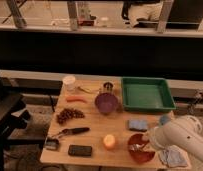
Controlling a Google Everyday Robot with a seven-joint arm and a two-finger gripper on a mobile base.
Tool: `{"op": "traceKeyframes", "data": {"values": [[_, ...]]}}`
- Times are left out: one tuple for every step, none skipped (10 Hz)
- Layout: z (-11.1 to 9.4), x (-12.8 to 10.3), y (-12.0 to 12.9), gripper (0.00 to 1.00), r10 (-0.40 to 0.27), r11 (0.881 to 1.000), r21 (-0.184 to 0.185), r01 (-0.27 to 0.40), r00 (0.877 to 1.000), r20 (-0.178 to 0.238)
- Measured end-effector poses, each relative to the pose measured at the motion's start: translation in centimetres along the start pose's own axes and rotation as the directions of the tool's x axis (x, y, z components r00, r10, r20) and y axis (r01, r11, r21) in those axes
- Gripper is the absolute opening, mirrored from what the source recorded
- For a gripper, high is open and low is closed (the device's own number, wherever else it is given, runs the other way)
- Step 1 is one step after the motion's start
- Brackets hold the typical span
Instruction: Place fork in red bowl
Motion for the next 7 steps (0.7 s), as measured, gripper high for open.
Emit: {"op": "traceKeyframes", "data": {"values": [[0.03,0.08,0.12,0.65,0.004,1.0,-0.001,-0.004,1.0,0.002],[-0.03,0.24,0.25,0.54,0.008,1.0,-0.001,-0.008,1.0,0.003],[-0.02,0.4,0.3,0.48,0.01,1.0,-0.001,-0.01,1.0,0.004],[-0.38,0.51,0.34,0.45,0.015,1.0,0.004,-0.015,1.0,0.002],[-0.76,0.64,0.39,0.49,0.021,1.0,0.005,-0.021,1.0,0.001],[-0.87,0.78,0.51,0.57,0.024,1.0,0.004,-0.024,1.0,-0.001],[-0.95,0.74,0.59,0.68,0.023,1.0,0.003,-0.023,1.0,-0.001]]}}
